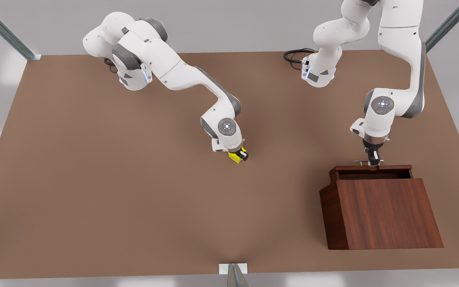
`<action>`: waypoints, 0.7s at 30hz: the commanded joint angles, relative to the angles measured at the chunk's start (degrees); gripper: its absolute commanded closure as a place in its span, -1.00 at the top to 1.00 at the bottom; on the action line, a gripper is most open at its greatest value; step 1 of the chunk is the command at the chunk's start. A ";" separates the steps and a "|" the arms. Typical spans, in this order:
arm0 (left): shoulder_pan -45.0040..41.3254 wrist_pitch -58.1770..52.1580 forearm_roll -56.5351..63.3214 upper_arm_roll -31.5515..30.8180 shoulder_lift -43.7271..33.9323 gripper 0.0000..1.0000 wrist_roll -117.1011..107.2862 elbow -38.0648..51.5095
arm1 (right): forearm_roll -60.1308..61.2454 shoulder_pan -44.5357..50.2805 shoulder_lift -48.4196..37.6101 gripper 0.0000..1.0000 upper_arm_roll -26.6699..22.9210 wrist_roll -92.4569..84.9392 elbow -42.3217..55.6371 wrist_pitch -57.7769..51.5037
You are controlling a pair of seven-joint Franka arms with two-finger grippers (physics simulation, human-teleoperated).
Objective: Open the drawer with left arm, place the square in the middle with right arm, and place the square in the drawer with left arm
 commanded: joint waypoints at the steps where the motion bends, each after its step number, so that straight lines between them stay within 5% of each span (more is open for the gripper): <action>1: -0.01 0.00 0.00 0.00 -0.03 0.47 0.00 -0.11 | 0.00 0.00 0.00 1.00 -0.08 0.00 0.00 0.00; 6: -0.01 0.00 0.00 0.00 -0.21 0.47 -0.26 -0.37 | -0.18 -0.53 -5.80 1.00 0.00 -0.79 -2.54 -1.40; 11: -0.09 0.00 0.00 0.00 -1.00 0.47 -0.35 -1.34 | -0.62 -4.83 -19.51 1.00 -0.17 -20.20 -6.85 -22.40; 13: -0.09 -0.09 0.00 -0.09 -1.35 0.47 -0.35 -1.60 | -0.62 -16.16 -27.24 1.00 -0.17 -38.38 -6.59 -29.09; 15: -0.18 -0.09 0.00 -0.09 -1.44 0.47 -0.35 -1.69 | -0.70 -32.07 -34.80 1.00 -0.17 -77.31 -7.03 -32.96; 17: -0.18 -0.26 0.00 -0.09 -1.70 0.47 -0.35 -1.78 | -7.12 -37.09 -41.40 1.00 -2.98 -87.54 -8.53 -36.83; 21: -0.27 -0.26 0.00 -0.18 -2.23 0.47 -0.62 -2.57 | -6.42 -40.69 -31.91 1.00 -7.29 -89.30 0.79 -43.15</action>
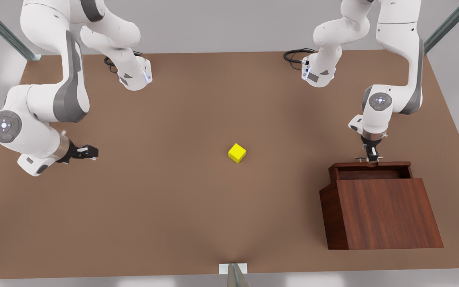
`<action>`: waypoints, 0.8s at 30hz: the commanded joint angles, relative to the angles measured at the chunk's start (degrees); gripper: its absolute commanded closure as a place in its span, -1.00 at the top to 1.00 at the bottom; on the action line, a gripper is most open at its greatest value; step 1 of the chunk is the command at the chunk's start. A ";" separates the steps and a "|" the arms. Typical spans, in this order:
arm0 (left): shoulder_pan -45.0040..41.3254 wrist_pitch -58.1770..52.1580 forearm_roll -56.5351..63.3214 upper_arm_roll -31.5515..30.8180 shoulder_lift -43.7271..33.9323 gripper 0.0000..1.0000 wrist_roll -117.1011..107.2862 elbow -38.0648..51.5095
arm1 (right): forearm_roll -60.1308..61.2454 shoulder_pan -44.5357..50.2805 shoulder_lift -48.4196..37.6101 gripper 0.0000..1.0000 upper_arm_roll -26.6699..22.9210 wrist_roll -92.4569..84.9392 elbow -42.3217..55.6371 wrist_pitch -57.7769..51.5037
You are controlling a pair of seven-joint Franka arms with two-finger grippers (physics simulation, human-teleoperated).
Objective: Open the drawer with left arm, place the square in the middle with right arm, and place the square in the drawer with left arm
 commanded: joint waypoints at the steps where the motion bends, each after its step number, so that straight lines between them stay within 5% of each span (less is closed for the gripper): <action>1: -0.08 -0.04 0.00 0.00 -0.01 0.47 0.00 0.00 | -0.02 -0.58 0.20 1.00 -0.07 -0.06 0.45 -0.40; 24: -0.34 -1.27 0.00 -0.36 -3.61 0.47 -0.44 -3.34 | -0.73 -4.18 1.70 1.00 0.28 -0.15 5.73 -4.54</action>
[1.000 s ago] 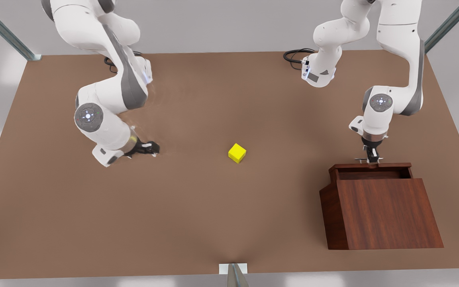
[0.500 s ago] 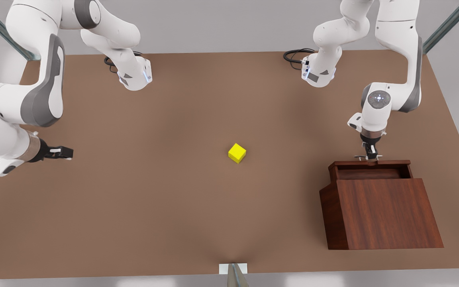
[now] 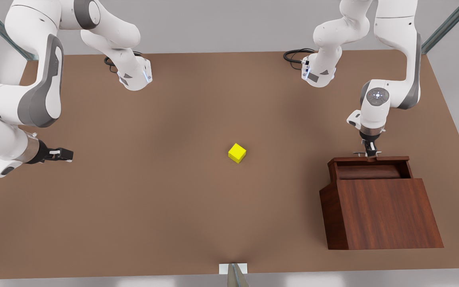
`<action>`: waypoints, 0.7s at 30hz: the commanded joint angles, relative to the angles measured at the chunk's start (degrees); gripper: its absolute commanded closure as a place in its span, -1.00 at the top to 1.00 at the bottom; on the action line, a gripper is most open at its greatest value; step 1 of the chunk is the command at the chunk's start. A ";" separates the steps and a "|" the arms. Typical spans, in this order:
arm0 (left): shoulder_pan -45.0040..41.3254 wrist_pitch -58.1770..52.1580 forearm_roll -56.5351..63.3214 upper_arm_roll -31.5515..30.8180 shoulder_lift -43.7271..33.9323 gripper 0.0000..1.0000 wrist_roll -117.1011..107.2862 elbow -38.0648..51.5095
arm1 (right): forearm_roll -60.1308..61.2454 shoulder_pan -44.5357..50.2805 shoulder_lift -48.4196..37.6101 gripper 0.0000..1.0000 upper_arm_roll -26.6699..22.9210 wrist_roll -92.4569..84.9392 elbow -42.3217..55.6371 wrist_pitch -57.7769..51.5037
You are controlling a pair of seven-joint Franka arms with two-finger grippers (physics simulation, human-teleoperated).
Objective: Open the drawer with left arm, place the square in the middle with right arm, and place the square in the drawer with left arm
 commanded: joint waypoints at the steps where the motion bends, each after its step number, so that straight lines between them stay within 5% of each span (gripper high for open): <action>1: -0.41 -0.02 -0.01 0.01 -0.09 0.47 -0.13 -0.13 | 0.00 0.01 0.00 1.00 0.00 0.00 0.00 0.00; 21: -2.08 -3.97 -0.01 0.01 -4.48 0.47 -1.01 -1.36 | 0.00 0.09 0.08 1.00 0.09 0.09 0.09 0.62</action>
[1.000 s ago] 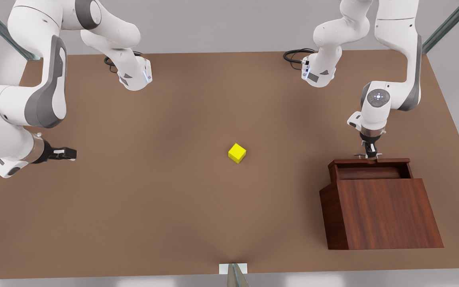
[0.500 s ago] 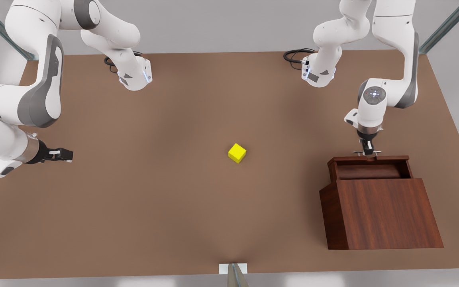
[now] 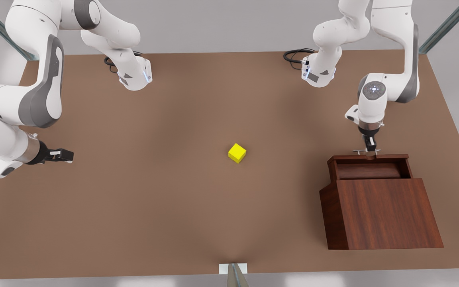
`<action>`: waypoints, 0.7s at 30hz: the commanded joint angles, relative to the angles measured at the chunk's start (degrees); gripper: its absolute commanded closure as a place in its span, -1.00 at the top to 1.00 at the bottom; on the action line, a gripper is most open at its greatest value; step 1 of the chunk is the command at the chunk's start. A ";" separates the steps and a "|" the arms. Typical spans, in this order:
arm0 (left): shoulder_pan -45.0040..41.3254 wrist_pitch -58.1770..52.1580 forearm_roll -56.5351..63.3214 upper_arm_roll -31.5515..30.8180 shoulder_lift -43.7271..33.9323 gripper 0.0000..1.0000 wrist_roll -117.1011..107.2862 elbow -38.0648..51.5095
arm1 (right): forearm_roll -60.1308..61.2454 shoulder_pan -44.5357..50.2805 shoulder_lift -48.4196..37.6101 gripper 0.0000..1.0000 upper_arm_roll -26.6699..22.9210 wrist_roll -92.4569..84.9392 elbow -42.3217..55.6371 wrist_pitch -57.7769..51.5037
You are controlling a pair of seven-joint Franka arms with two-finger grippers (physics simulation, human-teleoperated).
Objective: Open the drawer with left arm, place the square in the middle with right arm, and place the square in the drawer with left arm
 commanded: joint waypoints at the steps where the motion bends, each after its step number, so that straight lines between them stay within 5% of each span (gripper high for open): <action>1: -0.13 -0.05 -0.01 0.00 -0.09 0.47 0.00 0.00 | 0.00 -0.03 -0.01 1.00 -0.04 0.00 0.00 0.03; 5: -1.98 -8.03 -1.15 -2.63 -4.49 0.53 -3.24 2.54 | 0.00 -0.12 -0.01 1.00 0.05 0.00 0.00 0.03; 7: -2.06 -15.24 -15.17 -7.81 -4.05 1.00 -9.83 10.97 | 0.00 -0.12 -0.01 1.00 0.05 0.00 0.08 0.03; 9: -4.26 -30.36 -21.28 -11.42 8.95 1.00 -21.26 33.56 | 0.00 -0.12 -0.01 1.00 0.05 0.00 0.08 0.03; 12: -14.54 -31.69 -23.83 -11.07 22.14 1.00 -49.64 48.51 | 0.00 -0.12 -0.01 1.00 0.05 0.00 0.08 0.03; 21: -38.10 -31.07 -28.92 -10.37 33.04 1.00 -80.16 51.24 | 0.00 -0.29 -0.01 1.00 -0.04 0.00 0.08 0.03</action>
